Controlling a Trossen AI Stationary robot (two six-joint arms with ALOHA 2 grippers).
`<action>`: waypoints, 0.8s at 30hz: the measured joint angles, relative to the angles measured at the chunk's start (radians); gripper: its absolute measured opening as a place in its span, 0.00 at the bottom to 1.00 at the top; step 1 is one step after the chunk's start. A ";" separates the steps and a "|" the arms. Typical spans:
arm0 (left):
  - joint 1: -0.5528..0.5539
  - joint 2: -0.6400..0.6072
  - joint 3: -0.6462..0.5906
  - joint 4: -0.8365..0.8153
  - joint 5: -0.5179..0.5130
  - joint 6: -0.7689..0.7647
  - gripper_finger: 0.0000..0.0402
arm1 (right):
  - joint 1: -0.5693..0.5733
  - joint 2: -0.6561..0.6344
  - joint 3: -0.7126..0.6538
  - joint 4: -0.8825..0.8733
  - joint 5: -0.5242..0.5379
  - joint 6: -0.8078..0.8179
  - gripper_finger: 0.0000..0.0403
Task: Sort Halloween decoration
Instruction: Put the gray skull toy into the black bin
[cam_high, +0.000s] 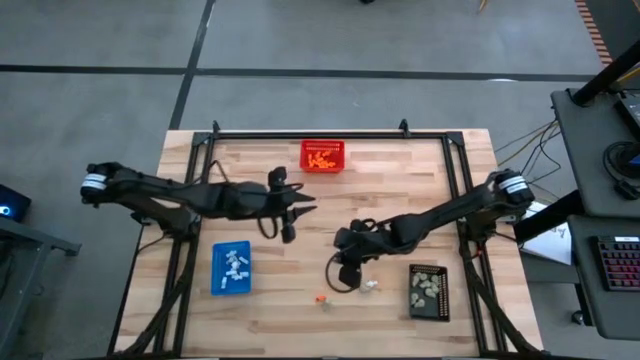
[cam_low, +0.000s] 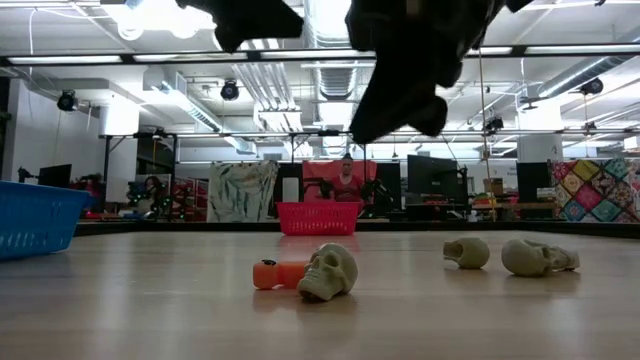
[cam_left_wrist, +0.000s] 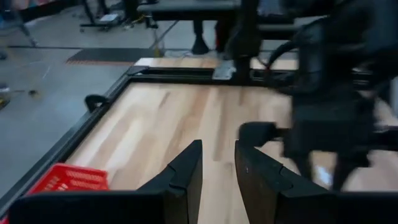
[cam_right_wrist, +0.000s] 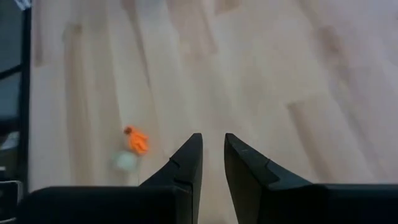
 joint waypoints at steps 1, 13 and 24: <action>-0.014 -0.014 -0.006 -0.007 0.000 -0.001 0.19 | 0.000 0.020 0.012 -0.001 -0.021 0.015 0.14; -0.111 -0.058 -0.010 -0.001 0.000 0.000 0.19 | 0.028 0.209 0.230 -0.428 -0.205 0.200 0.14; -0.115 -0.040 -0.010 -0.006 -0.001 0.000 0.19 | 0.048 0.244 0.315 -0.663 -0.101 0.291 0.11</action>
